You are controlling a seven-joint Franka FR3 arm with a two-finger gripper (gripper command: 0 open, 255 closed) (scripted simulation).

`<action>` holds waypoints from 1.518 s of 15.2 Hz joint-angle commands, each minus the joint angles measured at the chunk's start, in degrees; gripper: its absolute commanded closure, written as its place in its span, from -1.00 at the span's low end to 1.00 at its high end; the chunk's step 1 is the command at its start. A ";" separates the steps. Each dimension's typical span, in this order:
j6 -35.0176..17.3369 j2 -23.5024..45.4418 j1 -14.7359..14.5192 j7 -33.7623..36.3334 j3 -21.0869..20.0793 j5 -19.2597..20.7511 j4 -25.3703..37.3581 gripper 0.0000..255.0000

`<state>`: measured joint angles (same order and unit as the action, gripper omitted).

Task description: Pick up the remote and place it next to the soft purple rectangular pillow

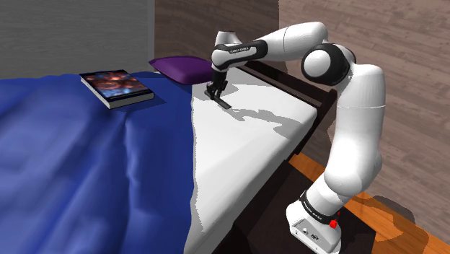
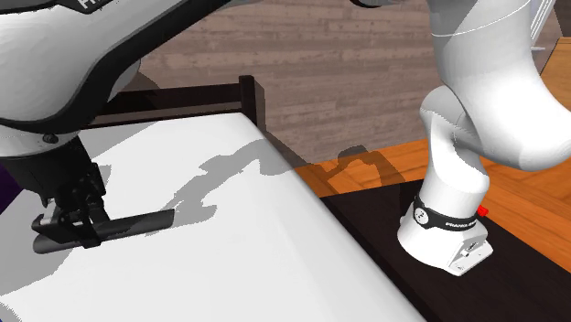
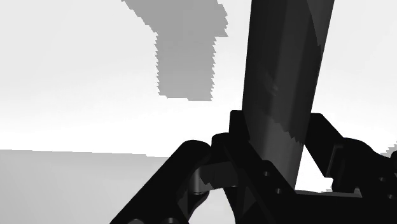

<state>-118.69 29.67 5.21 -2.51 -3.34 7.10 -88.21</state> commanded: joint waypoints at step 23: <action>2.62 -1.29 -0.27 0.09 -0.17 -0.15 1.35 -1.00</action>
<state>-116.67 28.65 4.99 -2.43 -3.47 6.98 -87.09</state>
